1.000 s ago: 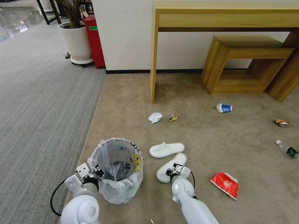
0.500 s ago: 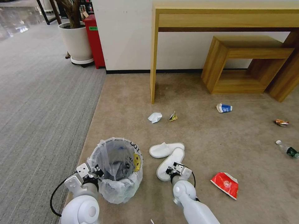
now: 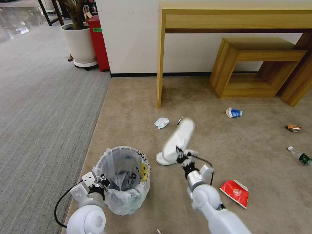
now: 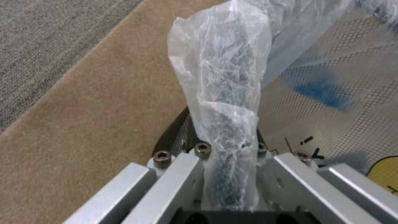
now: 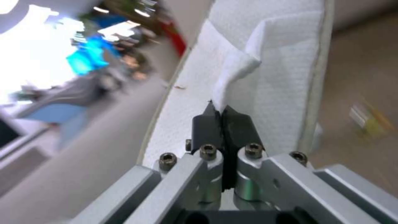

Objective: Pick up the trash bin and place the garbage on the floor into it.

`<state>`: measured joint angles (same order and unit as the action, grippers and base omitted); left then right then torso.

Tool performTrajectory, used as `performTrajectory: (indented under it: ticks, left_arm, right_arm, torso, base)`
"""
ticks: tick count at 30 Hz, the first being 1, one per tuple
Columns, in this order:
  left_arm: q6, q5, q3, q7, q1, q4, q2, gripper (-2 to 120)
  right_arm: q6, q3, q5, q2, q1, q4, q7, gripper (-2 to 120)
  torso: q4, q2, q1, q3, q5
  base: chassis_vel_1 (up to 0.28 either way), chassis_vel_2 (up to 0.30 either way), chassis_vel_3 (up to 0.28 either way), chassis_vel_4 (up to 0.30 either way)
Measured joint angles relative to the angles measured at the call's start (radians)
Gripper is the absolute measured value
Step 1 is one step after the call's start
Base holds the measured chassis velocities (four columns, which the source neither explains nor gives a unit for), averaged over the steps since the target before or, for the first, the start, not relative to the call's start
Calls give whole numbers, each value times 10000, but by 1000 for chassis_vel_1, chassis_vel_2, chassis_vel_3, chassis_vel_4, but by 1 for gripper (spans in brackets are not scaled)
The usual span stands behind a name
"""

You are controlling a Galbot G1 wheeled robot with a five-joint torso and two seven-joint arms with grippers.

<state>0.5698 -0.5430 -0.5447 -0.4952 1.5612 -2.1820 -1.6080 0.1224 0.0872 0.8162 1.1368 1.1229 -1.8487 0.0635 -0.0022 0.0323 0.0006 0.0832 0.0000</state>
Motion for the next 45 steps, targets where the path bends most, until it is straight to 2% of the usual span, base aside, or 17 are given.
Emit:
performTrajectory:
  ticks: [1, 2, 4, 8, 14, 17, 22, 24, 32, 45]
  left_arm:
    - [32, 2, 8, 1, 29, -71, 1, 1]
    - [32, 2, 8, 1, 29, -71, 1, 1]
    - [112, -10, 24, 0, 94, -284, 0, 1]
    - [241, -135, 25, -36, 154, -665, 0, 1]
    - [305, -178, 58, -57, 267, -929, 0, 1]
    - [308, -173, 79, -58, 326, -1016, 0, 1]
    - [317, -168, 83, -57, 329, -1075, 0, 1]
    - [328, -164, 83, -56, 323, -1102, 1, 1]
    - [332, -85, 112, -36, 285, -1104, 0, 1]
    - [329, 0, 132, 16, 330, -1149, 0, 1]
  right_arm:
    - [182, -124, 54, -344, -153, -278, -216, 0]
    - [182, -124, 54, -344, -153, -278, -216, 0]
    - [499, -517, 322, -1045, -546, -984, -639, 0]
    - [773, -1049, 549, -1711, -902, -1517, -1292, 0]
    - [1108, -1862, 824, -2197, -1224, -1452, -1773, 0]
    - [1354, -2776, 908, -2507, -1623, -1153, -2150, 0]
    - [1478, -3670, 798, -2645, -2075, -849, -2334, 0]
    - [1523, -4344, 607, -2635, -2425, -562, -2350, 0]
    - [1648, -5631, 63, -2458, -3181, 247, -2356, 0]
    - [1684, -6791, -831, -2036, -3822, 1228, -1995, 0]
  torso:
    - [-2, 0, 0, 1, 1]
    - [-2, 0, 0, 1, 1]
    - [0, 0, 0, 0, 1]
    - [0, 0, 0, 0, 0]
    - [-1, 0, 0, 1, 0]
    - [-2, 0, 0, 1, 0]
    - [-1, 0, 0, 0, 0]
    - [-1, 0, 0, 1, -1]
    - [-1, 0, 0, 1, -1]
    - [-1, 0, 0, 1, -1]
  base:
    - [0, 0, 0, 0]
    - [0, 0, 0, 0]
    - [0, 0, 0, 0]
    - [0, 0, 0, 0]
    - [0, 0, 0, 0]
    - [0, 0, 0, 0]
    - [0, 0, 0, 0]
    - [0, 0, 0, 0]
    - [0, 0, 0, 0]
    - [0, 0, 0, 0]
